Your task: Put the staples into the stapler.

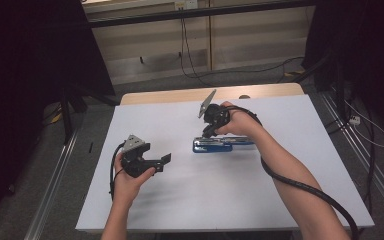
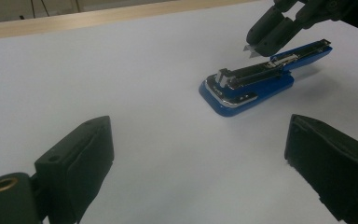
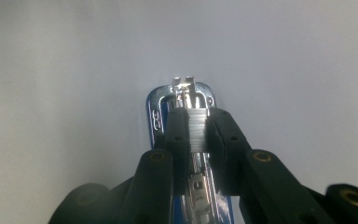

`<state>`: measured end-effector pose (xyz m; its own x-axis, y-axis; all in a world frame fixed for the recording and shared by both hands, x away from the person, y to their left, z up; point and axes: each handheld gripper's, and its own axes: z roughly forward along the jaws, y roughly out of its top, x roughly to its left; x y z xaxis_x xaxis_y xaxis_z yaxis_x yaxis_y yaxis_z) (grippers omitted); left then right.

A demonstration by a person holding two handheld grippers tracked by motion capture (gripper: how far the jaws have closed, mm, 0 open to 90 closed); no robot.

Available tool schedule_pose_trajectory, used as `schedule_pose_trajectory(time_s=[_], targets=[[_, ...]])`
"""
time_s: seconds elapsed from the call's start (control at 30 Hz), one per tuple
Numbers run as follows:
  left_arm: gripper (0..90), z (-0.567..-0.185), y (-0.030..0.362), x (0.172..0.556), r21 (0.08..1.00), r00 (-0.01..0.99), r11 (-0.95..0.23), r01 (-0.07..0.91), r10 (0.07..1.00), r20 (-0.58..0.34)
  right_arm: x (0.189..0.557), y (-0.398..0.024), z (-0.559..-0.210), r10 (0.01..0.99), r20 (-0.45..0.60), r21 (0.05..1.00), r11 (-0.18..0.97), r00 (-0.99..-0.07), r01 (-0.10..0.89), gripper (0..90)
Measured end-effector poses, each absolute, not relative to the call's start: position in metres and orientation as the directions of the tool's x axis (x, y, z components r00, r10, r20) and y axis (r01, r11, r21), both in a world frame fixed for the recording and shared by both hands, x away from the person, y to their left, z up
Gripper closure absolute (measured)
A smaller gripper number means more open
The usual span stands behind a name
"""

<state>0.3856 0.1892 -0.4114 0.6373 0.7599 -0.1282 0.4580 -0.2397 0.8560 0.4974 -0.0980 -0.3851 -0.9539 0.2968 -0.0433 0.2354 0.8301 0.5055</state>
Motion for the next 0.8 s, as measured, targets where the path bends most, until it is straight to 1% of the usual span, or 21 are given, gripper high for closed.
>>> schedule_pose_trajectory(time_s=[0.17,0.57,0.8], targets=[[8.1,-0.412,0.19,0.386,0.854,0.634,-0.24,0.461,0.762,-0.128,0.498,-0.095,-0.39,0.292,-0.04,0.507,0.83,-0.956,0.232,79.1],[8.1,-0.414,0.191,0.386,0.849,0.632,-0.247,0.468,0.765,-0.126,0.502,-0.091,-0.401,0.231,-0.06,0.51,0.844,-0.971,0.17,79.1],[8.1,-0.415,0.19,0.387,0.846,0.63,-0.251,0.47,0.767,-0.122,0.504,-0.093,-0.405,0.218,-0.055,0.519,0.84,-0.974,0.159,79.1]])
